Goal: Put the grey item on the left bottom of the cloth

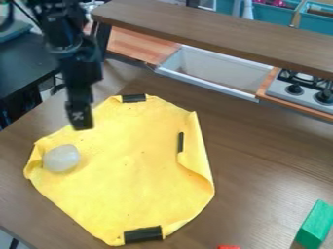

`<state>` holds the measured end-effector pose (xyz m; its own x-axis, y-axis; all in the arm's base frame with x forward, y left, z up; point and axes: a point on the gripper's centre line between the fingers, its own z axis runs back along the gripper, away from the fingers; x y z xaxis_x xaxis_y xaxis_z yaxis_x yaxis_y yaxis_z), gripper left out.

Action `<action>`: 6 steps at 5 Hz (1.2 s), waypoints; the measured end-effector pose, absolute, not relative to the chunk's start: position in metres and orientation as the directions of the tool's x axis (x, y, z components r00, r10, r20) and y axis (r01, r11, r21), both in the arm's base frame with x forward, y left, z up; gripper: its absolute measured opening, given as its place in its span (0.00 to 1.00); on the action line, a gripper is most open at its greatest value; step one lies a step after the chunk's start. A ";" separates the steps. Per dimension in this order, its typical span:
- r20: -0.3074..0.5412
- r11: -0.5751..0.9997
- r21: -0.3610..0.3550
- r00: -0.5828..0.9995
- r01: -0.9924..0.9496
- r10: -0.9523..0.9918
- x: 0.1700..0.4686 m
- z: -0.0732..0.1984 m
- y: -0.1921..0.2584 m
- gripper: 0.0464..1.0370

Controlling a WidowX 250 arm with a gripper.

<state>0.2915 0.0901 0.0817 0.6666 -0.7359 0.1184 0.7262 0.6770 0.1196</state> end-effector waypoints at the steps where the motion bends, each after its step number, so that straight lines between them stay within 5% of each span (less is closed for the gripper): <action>1: 0.110 0.681 0.110 0.672 0.724 -0.732 0.289 0.081 0.092 0.96; 6: 0.109 0.680 0.109 0.671 0.725 -0.733 0.289 0.081 0.091 0.96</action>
